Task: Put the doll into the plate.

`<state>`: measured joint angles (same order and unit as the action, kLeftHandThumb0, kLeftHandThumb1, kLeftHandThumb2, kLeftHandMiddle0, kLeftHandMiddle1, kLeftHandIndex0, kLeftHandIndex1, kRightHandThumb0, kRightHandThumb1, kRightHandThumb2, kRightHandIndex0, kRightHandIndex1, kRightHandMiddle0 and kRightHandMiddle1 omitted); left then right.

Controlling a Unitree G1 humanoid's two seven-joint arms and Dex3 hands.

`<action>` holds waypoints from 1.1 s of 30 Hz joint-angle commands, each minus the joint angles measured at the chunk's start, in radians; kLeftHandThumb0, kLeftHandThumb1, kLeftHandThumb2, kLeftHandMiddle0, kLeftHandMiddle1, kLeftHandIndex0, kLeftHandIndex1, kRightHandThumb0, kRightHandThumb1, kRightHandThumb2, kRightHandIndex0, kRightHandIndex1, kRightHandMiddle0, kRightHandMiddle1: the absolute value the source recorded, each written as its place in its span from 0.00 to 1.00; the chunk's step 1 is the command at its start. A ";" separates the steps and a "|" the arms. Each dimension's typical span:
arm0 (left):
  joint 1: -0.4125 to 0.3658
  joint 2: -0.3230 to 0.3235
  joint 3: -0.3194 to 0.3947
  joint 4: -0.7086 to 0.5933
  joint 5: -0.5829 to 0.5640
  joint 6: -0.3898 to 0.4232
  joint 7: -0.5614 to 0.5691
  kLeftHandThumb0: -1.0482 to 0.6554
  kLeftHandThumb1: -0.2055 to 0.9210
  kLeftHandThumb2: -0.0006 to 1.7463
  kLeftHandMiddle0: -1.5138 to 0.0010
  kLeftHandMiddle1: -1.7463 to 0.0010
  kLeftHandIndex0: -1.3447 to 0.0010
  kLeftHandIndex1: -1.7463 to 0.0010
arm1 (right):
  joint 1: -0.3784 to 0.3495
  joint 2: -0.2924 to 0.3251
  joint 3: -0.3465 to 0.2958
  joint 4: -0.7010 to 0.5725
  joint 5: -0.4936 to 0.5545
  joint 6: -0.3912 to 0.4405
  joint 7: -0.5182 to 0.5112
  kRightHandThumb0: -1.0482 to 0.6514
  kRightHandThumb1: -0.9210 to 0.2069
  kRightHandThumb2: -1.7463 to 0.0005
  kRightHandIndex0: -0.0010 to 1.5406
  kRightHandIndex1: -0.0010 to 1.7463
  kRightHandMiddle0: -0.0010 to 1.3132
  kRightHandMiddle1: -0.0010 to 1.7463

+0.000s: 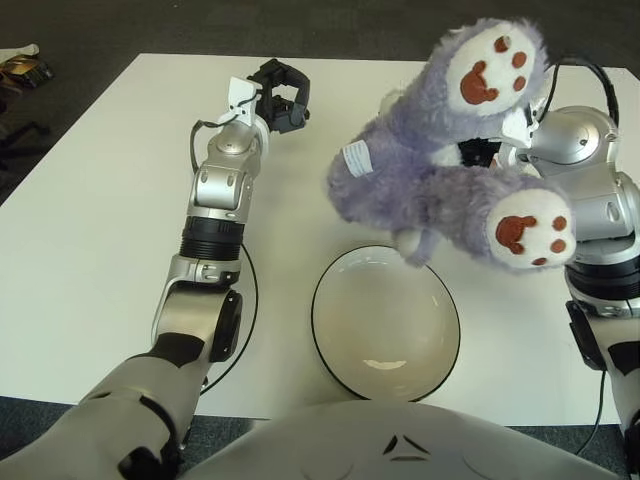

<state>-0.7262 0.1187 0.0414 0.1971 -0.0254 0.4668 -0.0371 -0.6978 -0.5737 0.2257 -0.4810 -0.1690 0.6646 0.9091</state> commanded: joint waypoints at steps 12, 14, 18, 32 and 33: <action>-0.018 -0.008 -0.007 0.004 0.008 0.009 0.008 0.61 0.72 0.51 0.71 0.15 0.75 0.00 | 0.096 -0.011 -0.011 -0.095 0.117 0.019 -0.033 0.95 0.73 0.09 0.52 1.00 0.83 1.00; -0.018 -0.009 -0.009 0.003 0.009 0.011 0.008 0.61 0.72 0.50 0.71 0.15 0.75 0.00 | 0.110 -0.013 -0.007 -0.102 0.132 0.005 -0.032 0.95 0.73 0.10 0.51 1.00 0.83 1.00; -0.016 -0.012 -0.011 -0.002 0.010 0.015 0.011 0.61 0.73 0.50 0.71 0.15 0.76 0.00 | 0.121 -0.034 0.013 -0.132 0.146 0.015 -0.021 0.95 0.72 0.10 0.51 1.00 0.82 1.00; -0.023 -0.018 -0.015 0.000 0.015 0.033 0.018 0.61 0.76 0.47 0.74 0.15 0.76 0.00 | 0.149 -0.070 0.034 -0.225 0.181 0.069 -0.036 0.94 0.71 0.11 0.50 1.00 0.81 1.00; -0.024 -0.018 -0.014 0.001 0.015 0.032 0.017 0.61 0.76 0.47 0.74 0.15 0.75 0.00 | 0.150 -0.072 0.038 -0.226 0.177 0.064 -0.039 0.94 0.71 0.11 0.50 1.00 0.81 1.00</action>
<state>-0.7294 0.0990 0.0287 0.1995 -0.0171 0.4925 -0.0235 -0.5584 -0.6355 0.2586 -0.6900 -0.0001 0.7280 0.8848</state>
